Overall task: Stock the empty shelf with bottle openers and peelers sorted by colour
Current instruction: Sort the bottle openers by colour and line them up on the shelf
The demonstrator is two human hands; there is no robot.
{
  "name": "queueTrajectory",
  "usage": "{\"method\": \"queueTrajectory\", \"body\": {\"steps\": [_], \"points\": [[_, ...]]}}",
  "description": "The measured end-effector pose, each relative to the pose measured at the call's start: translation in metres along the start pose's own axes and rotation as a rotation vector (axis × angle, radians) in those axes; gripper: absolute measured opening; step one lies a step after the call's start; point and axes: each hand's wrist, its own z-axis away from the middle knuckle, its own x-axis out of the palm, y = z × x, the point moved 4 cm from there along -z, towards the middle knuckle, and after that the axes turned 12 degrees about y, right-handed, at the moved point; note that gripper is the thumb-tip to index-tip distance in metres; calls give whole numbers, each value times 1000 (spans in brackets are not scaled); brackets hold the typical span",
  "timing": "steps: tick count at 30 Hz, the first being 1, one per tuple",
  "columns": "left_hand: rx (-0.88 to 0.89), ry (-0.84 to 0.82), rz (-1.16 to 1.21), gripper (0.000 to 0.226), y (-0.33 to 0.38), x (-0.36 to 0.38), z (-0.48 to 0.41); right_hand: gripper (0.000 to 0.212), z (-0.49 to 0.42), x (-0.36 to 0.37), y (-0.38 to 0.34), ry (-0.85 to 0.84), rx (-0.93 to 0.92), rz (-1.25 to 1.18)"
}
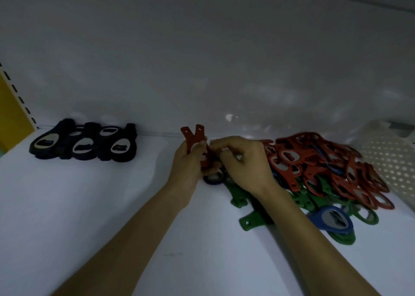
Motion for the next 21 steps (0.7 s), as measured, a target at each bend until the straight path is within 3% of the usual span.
{"method": "queueTrajectory", "body": {"steps": [2, 6, 8, 16, 21], "points": [[-10, -9, 5, 16, 0, 1, -1, 30, -4, -2, 8, 38, -20, 181], [83, -42, -34, 17, 3, 2, 4, 43, 0, 13, 28, -266, -31, 521], [83, -11, -53, 17, 4, 1, 5, 43, 0, 9, 30, -265, -45, 597], [-35, 67, 61, 14, 4, 2, 1, 35, 1, 5, 22, -326, -112, 645], [-9, 70, 27, 14, 3, -1, 1, 34, 5, 1, 22, -157, 7, 514]]}}
